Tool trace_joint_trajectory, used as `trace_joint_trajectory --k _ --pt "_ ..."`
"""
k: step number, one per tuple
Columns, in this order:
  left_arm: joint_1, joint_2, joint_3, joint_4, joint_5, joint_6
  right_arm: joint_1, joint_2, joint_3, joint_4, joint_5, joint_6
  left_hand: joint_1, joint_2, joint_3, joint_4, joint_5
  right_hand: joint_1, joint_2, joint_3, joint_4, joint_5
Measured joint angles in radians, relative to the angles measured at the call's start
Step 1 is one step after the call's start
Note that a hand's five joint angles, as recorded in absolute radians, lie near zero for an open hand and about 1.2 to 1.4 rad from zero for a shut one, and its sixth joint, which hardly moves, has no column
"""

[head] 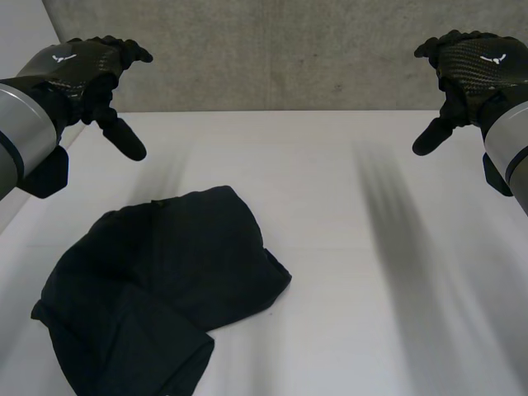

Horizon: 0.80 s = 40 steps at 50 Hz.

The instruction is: Fold the shorts.

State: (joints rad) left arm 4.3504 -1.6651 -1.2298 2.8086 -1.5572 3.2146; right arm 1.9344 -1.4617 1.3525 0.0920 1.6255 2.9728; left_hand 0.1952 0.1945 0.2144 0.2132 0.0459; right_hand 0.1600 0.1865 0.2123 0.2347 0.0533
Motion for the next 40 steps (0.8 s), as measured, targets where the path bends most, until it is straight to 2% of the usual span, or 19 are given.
trace_joint_trajectory --k 7,13,18,23,29,33,34,36,39,40 --pt "0.013 -0.068 0.03 -0.002 -0.004 0.057 0.0 0.003 0.005 0.0 -0.016 -0.002 0.0 0.0 0.0 0.0 0.0 0.0 0.0 0.0 0.0 0.0" --pt "0.044 -0.165 0.038 -0.007 -0.019 0.202 0.0 0.004 0.017 -0.001 -0.028 -0.008 0.002 0.002 0.0 0.0 0.0 0.0 0.0 0.0 0.0 0.0" --pt "0.107 -0.265 0.025 -0.001 -0.085 0.312 0.0 0.014 0.061 -0.002 -0.059 -0.043 0.004 0.006 0.002 0.0 0.0 0.0 0.0 0.0 0.0 0.0" --pt "0.182 -0.37 0.023 0.02 -0.126 0.337 0.0 0.037 0.12 -0.003 -0.102 -0.102 0.004 0.015 0.002 0.002 0.0 0.0 0.0 0.0 0.0 0.0" --pt "0.233 -0.495 0.046 0.035 -0.121 0.333 -0.004 0.063 0.184 -0.009 -0.142 -0.152 0.029 0.034 0.009 0.008 0.009 0.0 0.0 0.0 0.0 0.0" --pt "0.24 -0.574 0.07 0.034 -0.105 0.329 -0.011 0.069 0.222 -0.032 -0.156 -0.163 0.132 0.124 0.092 0.098 0.095 0.0 0.0 0.0 0.0 0.0" --pt "0.24 -0.585 0.074 0.033 -0.1 0.329 -0.013 0.07 0.232 -0.041 -0.158 -0.164 0.293 0.274 0.241 0.246 0.237 0.0 0.0 0.0 0.0 0.0" --pt "0.238 -0.596 0.079 0.033 -0.094 0.328 -0.014 0.07 0.24 -0.05 -0.159 -0.165 0.367 0.34 0.317 0.315 0.302 0.0 0.0 0.0 0.0 0.0" --pt "0.23 -0.62 0.101 0.03 -0.074 0.328 -0.018 0.07 0.265 -0.084 -0.161 -0.164 0.729 0.736 0.696 0.7 0.658 0.0 0.0 0.0 0.0 0.0" --pt "0.227 -0.624 0.109 0.03 -0.071 0.328 -0.018 0.069 0.269 -0.091 -0.16 -0.164 0.775 0.787 0.763 0.751 0.705 0.0 0.0 0.0 0.0 0.0"
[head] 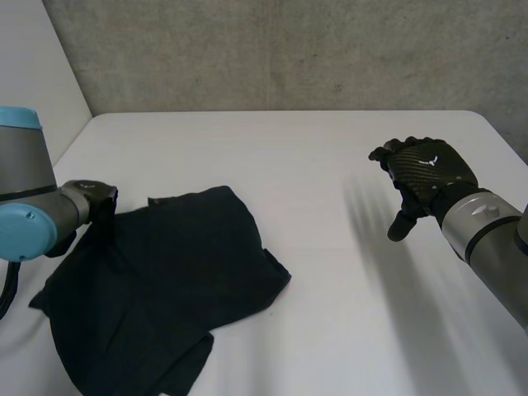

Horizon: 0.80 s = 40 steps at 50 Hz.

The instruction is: Fold the shorts.

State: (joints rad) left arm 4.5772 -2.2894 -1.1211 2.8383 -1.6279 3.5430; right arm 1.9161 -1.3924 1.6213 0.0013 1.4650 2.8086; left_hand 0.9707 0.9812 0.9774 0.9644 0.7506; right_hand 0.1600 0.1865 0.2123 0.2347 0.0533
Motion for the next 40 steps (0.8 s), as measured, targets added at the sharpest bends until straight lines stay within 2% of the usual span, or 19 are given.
trace_joint_trajectory --k 1,3,13,17,21,25,31,34,36,37,38,40 --pt "-0.003 -0.003 0.01 0.0 0.002 0.0 0.0 -0.001 0.004 -0.005 0.0 0.0 0.108 0.107 0.107 0.125 0.113 0.0 0.0 0.0 0.0 0.0" --pt "-0.012 -0.009 0.04 0.001 0.003 0.001 0.0 -0.002 0.009 -0.011 0.001 0.001 0.141 0.199 0.201 0.221 0.18 0.0 0.0 0.0 0.0 0.0" --pt "-0.123 -0.043 0.286 0.098 0.013 -0.006 0.0 -0.015 0.028 -0.013 0.002 0.001 0.141 0.208 0.208 0.227 0.18 0.0 0.0 0.0 0.0 0.0" --pt "-0.215 -0.053 0.343 0.215 0.047 -0.008 0.0 -0.022 0.035 -0.013 0.005 0.001 0.141 0.208 0.208 0.227 0.18 0.0 0.0 0.0 0.0 0.0" --pt "-0.348 -0.057 0.343 0.352 0.121 -0.007 0.0 -0.032 0.04 -0.014 0.01 0.001 0.141 0.208 0.208 0.227 0.202 0.0 0.0 0.0 0.0 0.0" --pt "-0.462 -0.05 0.289 0.414 0.187 -0.004 -0.005 -0.038 0.041 -0.019 0.014 0.002 0.141 0.208 0.208 0.227 0.202 0.0 0.0 0.0 0.0 0.0" --pt "-0.588 0.007 0.14 0.427 0.231 0.0 -0.041 -0.042 0.042 -0.039 0.022 0.003 0.141 0.207 0.209 0.225 0.201 0.0 0.0 0.0 0.0 0.0" --pt "-0.621 0.042 0.066 0.425 0.235 0.001 -0.051 -0.042 0.042 -0.044 0.023 0.004 0.14 0.17 0.171 0.188 0.199 0.0 0.0 0.0 0.0 0.0" --pt "-0.648 0.08 -0.007 0.423 0.235 0.002 -0.072 -0.042 0.041 -0.05 0.026 0.006 0.024 0.021 0.028 0.038 0.085 0.0 0.0 0.0 0.0 0.0" --pt "-0.656 0.094 -0.034 0.422 0.234 0.003 -0.077 -0.042 0.04 -0.051 0.027 0.006 0.024 0.021 0.028 0.038 0.085 0.0 0.0 0.0 0.0 0.0" --pt "-0.664 0.111 -0.064 0.421 0.234 0.003 -0.082 -0.042 0.039 -0.052 0.027 0.007 -0.211 -0.184 -0.17 -0.166 -0.122 0.0 0.0 0.0 0.0 0.0" --pt "-0.675 0.145 -0.117 0.42 0.232 0.004 -0.088 -0.042 0.037 -0.053 0.028 0.008 -0.348 -0.339 -0.31 -0.306 -0.263 0.0 0.0 0.0 0.0 0.0"
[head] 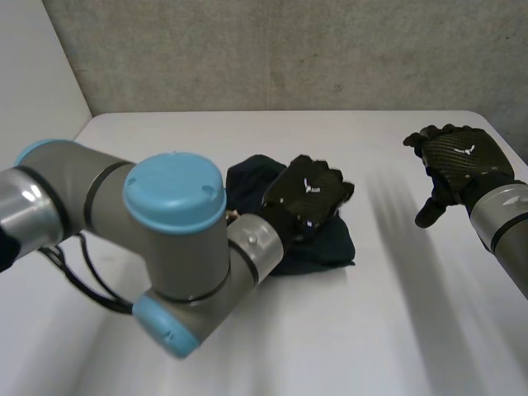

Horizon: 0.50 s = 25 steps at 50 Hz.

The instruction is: Fold the shorts.

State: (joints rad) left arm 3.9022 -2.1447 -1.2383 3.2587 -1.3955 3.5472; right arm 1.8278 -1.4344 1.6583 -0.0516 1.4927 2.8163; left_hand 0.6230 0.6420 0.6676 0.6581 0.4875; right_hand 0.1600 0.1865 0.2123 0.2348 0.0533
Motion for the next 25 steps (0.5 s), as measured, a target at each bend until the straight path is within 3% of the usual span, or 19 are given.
trace_joint_trajectory --k 1,3,5,16,25 --pt "-0.004 0.022 -0.027 0.0 -0.001 0.001 -0.003 0.0 -0.002 0.0 0.0 0.001 -0.181 -0.185 -0.203 -0.206 -0.2 0.0 0.0 0.0 0.0 0.0" --pt "-0.005 0.064 -0.066 0.001 -0.005 0.005 -0.006 0.001 -0.008 0.0 0.0 0.002 -0.378 -0.372 -0.386 -0.388 -0.382 0.0 0.0 0.0 0.0 0.0" --pt "-0.001 0.098 -0.088 0.003 -0.008 0.009 -0.007 0.001 -0.014 0.001 0.0 0.003 -0.402 -0.4 -0.422 -0.42 -0.424 0.0 0.0 0.0 0.0 0.0" --pt "0.167 0.331 -0.131 0.001 -0.014 0.007 0.006 0.017 -0.177 0.098 -0.015 0.014 -0.403 -0.425 -0.434 -0.436 -0.442 0.0 0.0 0.0 0.0 0.0" --pt "0.327 0.329 -0.121 -0.009 0.018 -0.006 0.026 0.101 -0.342 0.362 -0.096 0.138 -0.403 -0.428 -0.434 -0.436 -0.442 0.0 0.0 0.0 0.0 0.0"
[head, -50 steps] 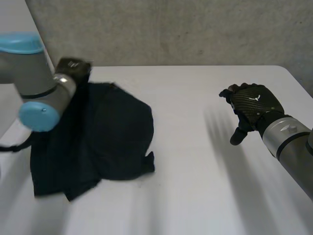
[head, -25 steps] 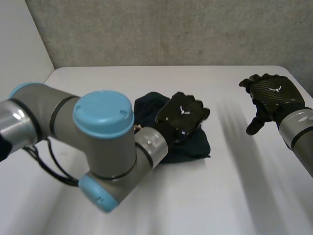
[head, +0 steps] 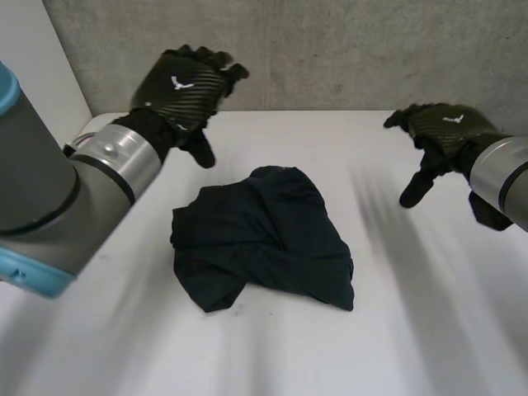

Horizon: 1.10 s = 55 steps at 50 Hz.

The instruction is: Fold the shorts.

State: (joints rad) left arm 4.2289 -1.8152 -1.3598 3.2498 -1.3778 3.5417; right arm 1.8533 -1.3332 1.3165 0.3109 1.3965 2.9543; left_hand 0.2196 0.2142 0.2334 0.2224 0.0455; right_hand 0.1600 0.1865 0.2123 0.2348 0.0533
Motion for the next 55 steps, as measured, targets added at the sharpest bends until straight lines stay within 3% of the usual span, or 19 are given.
trace_joint_trajectory --k 7,12,19,27,28,30,32,34,35,36,37,38,47,55 --pt "0.131 -0.137 0.082 -0.08 0.107 -0.035 0.01 0.1 -0.036 0.047 -0.102 0.19 0.0 0.0 0.0 0.0 0.0 0.0 0.0 0.0 0.0 0.0" --pt "0.184 -0.305 0.227 -0.242 0.162 -0.072 0.031 0.212 -0.078 0.033 -0.151 0.273 0.0 0.0 0.0 0.0 0.0 0.0 0.0 0.0 0.0 0.0" --pt "0.187 -0.501 0.408 -0.405 0.174 -0.087 0.072 0.388 -0.172 0.02 -0.162 0.29 0.0 0.0 0.0 0.0 0.0 0.0 0.0 0.0 0.0 0.0" --pt "0.146 -0.639 0.564 -0.425 0.168 -0.091 0.105 0.51 -0.239 0.005 -0.156 0.269 0.004 0.003 0.0 0.003 0.004 0.0 0.0 0.0 0.0 0.0" --pt "0.136 -0.664 0.591 -0.427 0.167 -0.09 0.112 0.516 -0.242 -0.001 -0.156 0.262 0.178 0.17 0.146 0.154 0.155 0.153 0.171 0.165 0.14 0.139" --pt "0.131 -0.68 0.606 -0.428 0.167 -0.09 0.117 0.519 -0.243 -0.005 -0.156 0.257 0.178 0.17 0.146 0.154 0.155 0.264 0.299 0.283 0.269 0.263" --pt "0.115 -0.728 0.655 -0.439 0.16 -0.086 0.134 0.518 -0.244 -0.022 -0.154 0.223 0.631 0.59 0.568 0.582 0.566 0.557 0.677 0.622 0.607 0.572" --pt "0.113 -0.733 0.66 -0.44 0.158 -0.086 0.136 0.516 -0.244 -0.026 -0.153 0.216 0.631 0.59 0.568 0.582 0.566 0.557 0.677 0.622 0.607 0.572" --pt "0.103 -0.753 0.684 -0.45 0.139 -0.084 0.144 0.497 -0.243 -0.042 -0.148 0.175 0.925 0.931 0.893 0.924 0.884 0.557 0.677 0.622 0.607 0.572" --pt "0.099 -0.754 0.687 -0.454 0.128 -0.084 0.147 0.479 -0.24 -0.053 -0.143 0.15 0.925 0.962 0.915 0.954 0.891 0.557 0.677 0.622 0.607 0.572" --pt "0.097 -0.749 0.688 -0.456 0.12 -0.085 0.147 0.472 -0.239 -0.058 -0.141 0.142 0.925 0.962 0.915 0.954 0.891 0.557 0.677 0.622 0.607 0.572" --pt "0.093 -0.723 0.686 -0.458 0.097 -0.087 0.148 0.426 -0.23 -0.082 -0.128 0.1 0.925 0.976 0.925 0.973 0.891 0.789 0.988 0.942 0.954 0.9" --pt "0.084 -0.376 0.537 -0.402 0.011 -0.105 0.146 0.136 -0.175 -0.232 -0.024 -0.094 0.925 0.98 0.945 0.974 0.891 0.81 0.988 0.943 0.96 0.901" --pt "0.095 0.1 0.307 -0.223 -0.069 -0.174 0.152 -0.13 -0.164 -0.294 0.032 -0.225 0.925 0.98 0.947 0.978 0.891 0.819 0.988 0.952 0.968 0.901"
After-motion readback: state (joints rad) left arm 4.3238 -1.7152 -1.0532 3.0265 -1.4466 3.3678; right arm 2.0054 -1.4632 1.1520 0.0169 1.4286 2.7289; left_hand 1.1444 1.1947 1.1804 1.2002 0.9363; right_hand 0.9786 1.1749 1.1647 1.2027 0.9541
